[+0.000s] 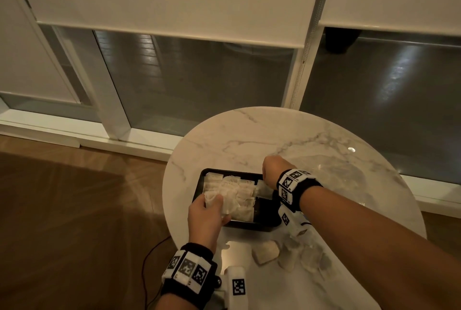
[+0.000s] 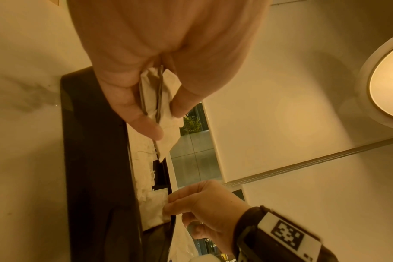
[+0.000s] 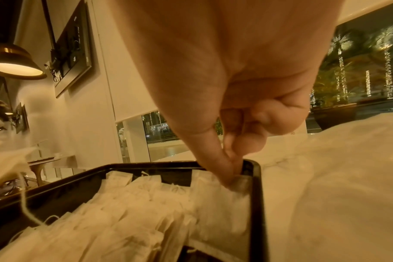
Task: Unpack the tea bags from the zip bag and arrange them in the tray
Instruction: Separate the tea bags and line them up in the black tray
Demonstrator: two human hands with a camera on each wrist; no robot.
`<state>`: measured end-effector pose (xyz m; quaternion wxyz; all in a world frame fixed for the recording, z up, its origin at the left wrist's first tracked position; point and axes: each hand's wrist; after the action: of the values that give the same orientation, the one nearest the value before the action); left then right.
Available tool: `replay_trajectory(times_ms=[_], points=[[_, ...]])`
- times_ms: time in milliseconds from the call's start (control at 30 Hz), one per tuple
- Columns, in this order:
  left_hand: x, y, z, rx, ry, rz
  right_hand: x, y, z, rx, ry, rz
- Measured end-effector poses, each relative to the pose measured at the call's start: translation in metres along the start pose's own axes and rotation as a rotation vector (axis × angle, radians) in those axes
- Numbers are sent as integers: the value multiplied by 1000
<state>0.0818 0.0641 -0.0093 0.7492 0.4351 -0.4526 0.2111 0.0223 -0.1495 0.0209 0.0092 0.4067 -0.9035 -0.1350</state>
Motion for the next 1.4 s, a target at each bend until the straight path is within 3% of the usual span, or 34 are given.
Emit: replay_trajectory(times_ms=[567,900,1133,1300,1400], points=[[2,1,-4,-1,-59,-3,-1,3,1,35,88,-5],[4,4,-5,-11,-61,15,0,-2,14,58,-16,57],[5,7,-3,-21,-58,32,9,3,12,83,-299,72],[9,10,3,-90,32,-8,2,25,6,262,-647,43],[10,12,8,-153,113,-37,-8,51,4,93,-941,-64]])
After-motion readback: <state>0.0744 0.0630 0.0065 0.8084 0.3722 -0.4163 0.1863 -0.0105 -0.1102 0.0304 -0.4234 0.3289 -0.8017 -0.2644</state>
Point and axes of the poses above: each hand's wrist, its own y-axis away from the middle knuckle, its own z-axis out of the palm, x = y × z, and after that the axes turned 7 degrees about -z, right-handed
